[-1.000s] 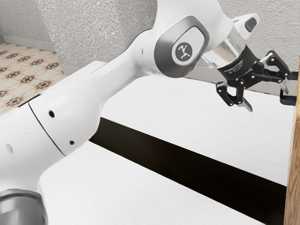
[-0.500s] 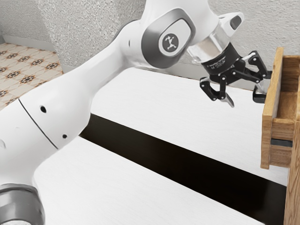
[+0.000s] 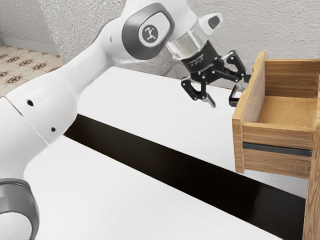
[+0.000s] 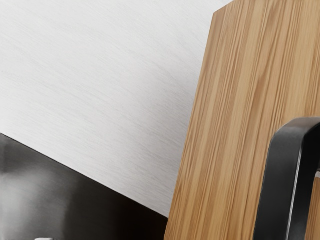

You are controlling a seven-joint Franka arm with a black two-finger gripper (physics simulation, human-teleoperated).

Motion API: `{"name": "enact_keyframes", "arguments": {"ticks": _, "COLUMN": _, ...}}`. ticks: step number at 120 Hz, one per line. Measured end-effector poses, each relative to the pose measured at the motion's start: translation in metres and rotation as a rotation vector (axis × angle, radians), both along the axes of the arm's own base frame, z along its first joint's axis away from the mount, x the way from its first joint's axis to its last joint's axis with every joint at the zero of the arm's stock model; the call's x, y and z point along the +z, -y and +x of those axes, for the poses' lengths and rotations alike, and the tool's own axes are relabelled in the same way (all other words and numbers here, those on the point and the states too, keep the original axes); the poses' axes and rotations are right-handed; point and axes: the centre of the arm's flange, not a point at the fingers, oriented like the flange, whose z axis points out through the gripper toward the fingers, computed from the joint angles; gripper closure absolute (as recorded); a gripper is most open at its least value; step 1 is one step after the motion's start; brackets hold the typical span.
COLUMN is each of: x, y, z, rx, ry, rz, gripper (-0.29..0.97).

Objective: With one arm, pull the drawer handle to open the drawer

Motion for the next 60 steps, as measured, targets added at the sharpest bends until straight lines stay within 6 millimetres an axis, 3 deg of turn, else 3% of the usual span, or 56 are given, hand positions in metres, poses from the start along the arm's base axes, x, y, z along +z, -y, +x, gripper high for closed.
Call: {"name": "enact_keyframes", "arguments": {"ticks": 60, "x": -0.002, "y": -0.053, "z": -0.01, "rx": -0.035, "ry": -0.086, "rz": 0.025, "gripper": 0.14}}
